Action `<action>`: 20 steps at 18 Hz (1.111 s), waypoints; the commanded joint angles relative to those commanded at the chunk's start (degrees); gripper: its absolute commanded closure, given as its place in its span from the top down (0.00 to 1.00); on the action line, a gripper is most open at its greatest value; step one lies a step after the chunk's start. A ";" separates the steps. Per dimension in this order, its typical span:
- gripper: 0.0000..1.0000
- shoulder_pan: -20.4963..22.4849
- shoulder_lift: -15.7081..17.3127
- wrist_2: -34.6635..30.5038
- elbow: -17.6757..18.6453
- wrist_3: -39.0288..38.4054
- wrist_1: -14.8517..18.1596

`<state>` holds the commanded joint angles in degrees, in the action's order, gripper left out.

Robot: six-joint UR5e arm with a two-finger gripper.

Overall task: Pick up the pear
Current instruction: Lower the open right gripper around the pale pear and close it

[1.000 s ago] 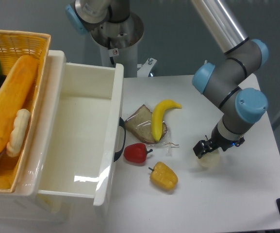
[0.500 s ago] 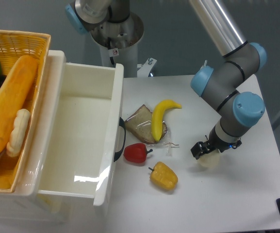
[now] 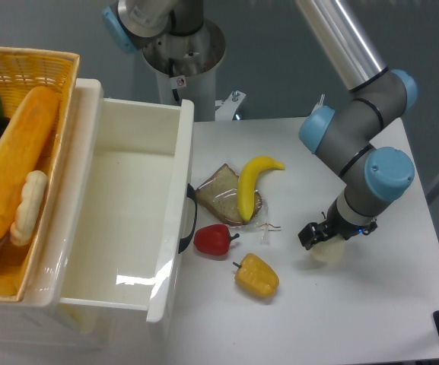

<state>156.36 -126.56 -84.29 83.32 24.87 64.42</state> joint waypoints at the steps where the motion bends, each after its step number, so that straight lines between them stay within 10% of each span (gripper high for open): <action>1: 1.00 0.00 0.00 0.00 0.00 0.00 0.00; 12: 0.60 0.00 0.00 0.09 -0.26 -0.09 0.09; 20: 0.54 -0.09 0.53 0.18 -2.11 1.23 0.09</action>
<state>156.27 -126.04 -84.11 81.21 26.10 64.51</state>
